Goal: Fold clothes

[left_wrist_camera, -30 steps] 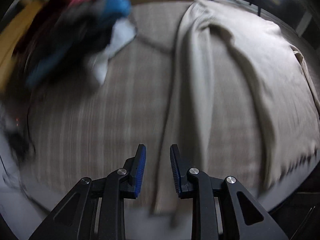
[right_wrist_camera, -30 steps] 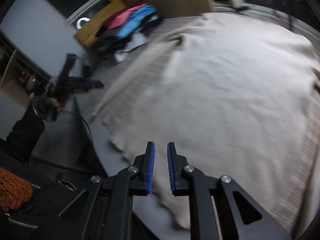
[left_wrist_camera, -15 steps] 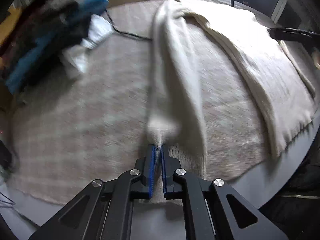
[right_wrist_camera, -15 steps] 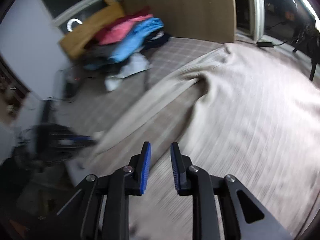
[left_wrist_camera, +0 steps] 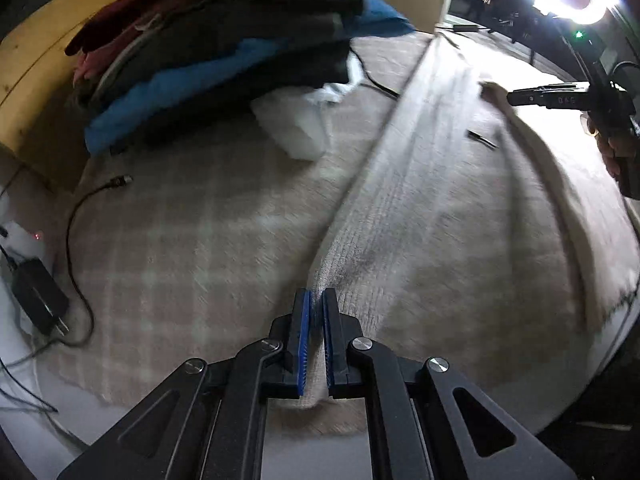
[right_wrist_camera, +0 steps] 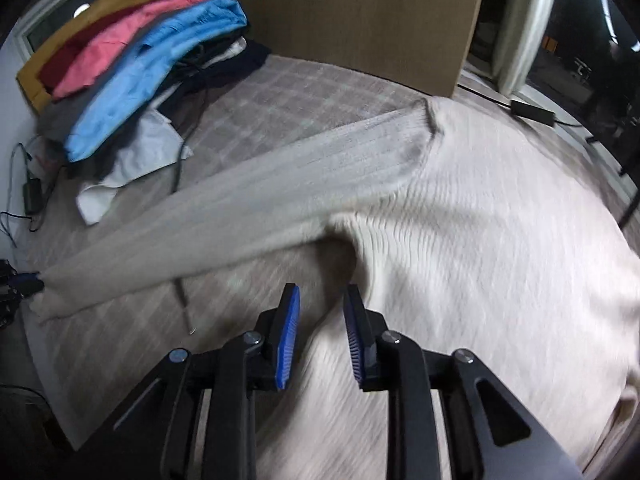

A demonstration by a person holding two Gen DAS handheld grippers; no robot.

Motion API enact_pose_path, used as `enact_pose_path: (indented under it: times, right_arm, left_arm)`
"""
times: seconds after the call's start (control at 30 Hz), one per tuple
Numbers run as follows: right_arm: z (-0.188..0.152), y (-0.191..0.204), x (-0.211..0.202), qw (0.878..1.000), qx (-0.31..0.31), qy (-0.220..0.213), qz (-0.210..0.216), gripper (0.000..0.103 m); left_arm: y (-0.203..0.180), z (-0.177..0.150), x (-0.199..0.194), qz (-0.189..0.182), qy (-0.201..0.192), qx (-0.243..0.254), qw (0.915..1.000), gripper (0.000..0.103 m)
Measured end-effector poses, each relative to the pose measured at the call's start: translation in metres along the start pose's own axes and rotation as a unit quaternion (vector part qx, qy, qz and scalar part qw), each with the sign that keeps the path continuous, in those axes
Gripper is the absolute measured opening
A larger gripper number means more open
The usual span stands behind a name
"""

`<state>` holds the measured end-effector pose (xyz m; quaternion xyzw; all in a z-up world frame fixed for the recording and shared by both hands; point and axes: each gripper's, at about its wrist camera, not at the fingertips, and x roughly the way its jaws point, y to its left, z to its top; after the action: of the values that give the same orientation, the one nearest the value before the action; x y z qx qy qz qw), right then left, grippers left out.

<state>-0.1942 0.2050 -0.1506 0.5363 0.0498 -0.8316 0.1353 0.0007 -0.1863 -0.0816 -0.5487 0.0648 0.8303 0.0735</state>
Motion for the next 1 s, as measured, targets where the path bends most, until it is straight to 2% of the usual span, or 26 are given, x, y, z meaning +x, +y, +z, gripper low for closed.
enact_pose_path:
  times: [0.07,0.13,0.17,0.2,0.23,0.33,0.37,0.43,0.5,0.53,0.57,0.6,0.67,0.8,1.0]
  right_arm:
    - [0.005,-0.002,0.009,1.0,-0.009,0.025,-0.008,0.023]
    - [0.009,-0.005,0.004,0.999,-0.009,0.032,-0.003,0.023]
    - [0.012,-0.008,-0.003,1.0,-0.005,0.029,0.003,0.023]
    - [0.015,-0.011,-0.013,1.0,0.002,0.022,0.01,0.023]
    - [0.019,-0.014,-0.021,1.0,0.01,0.016,0.018,0.023]
    - [0.038,-0.012,-0.046,0.998,0.03,-0.003,0.055,0.024]
    - [0.046,-0.008,-0.049,0.998,0.03,-0.009,0.054,0.029]
    - [0.065,0.0,-0.049,0.999,0.033,-0.019,0.031,0.037]
    - [0.087,0.0,-0.039,0.998,0.054,-0.02,0.004,0.038]
    - [0.097,-0.004,-0.031,0.997,0.071,-0.016,0.0,0.038]
    - [0.107,-0.008,-0.023,0.996,0.089,-0.008,-0.004,0.038]
    - [0.117,-0.013,-0.013,0.994,0.11,0.005,-0.009,0.038]
    - [0.133,-0.019,0.011,0.989,0.146,0.028,0.0,0.038]
    - [0.148,-0.022,0.052,0.978,0.192,0.075,0.015,0.038]
    - [0.157,-0.021,0.083,0.971,0.199,0.133,-0.012,0.038]
  left_arm:
    - [0.012,0.007,0.001,0.0,0.006,-0.007,1.0,0.01]
    - [0.023,0.009,-0.002,-0.008,0.011,-0.016,0.9998,0.013]
    - [0.027,0.006,-0.007,-0.015,0.008,-0.017,0.9997,0.018]
    - [0.03,0.002,-0.013,-0.024,0.004,-0.017,0.9996,0.028]
    - [0.032,-0.001,-0.014,-0.029,0.005,-0.017,0.9994,0.033]
    - [0.034,-0.011,-0.013,-0.042,0.016,-0.013,0.9989,0.033]
    - [0.035,-0.014,-0.013,-0.046,0.019,-0.012,0.9987,0.033]
    - [0.035,-0.018,-0.005,-0.048,0.027,-0.009,0.9984,0.031]
    - [0.032,-0.021,-0.002,-0.057,0.025,-0.004,0.998,0.027]
    - [0.03,-0.022,-0.001,-0.06,0.02,0.001,0.998,0.012]
    - [0.031,-0.02,-0.001,-0.064,0.016,0.009,0.9978,0.002]
    - [0.033,-0.016,0.0,-0.07,0.013,0.017,0.9973,0.0]
    - [0.036,-0.012,-0.001,-0.078,0.005,0.032,0.9964,0.0]
    - [0.043,-0.014,-0.007,-0.099,-0.007,0.024,0.9947,0.0]
    - [0.053,-0.012,-0.013,-0.11,-0.02,0.015,0.9936,0.001]
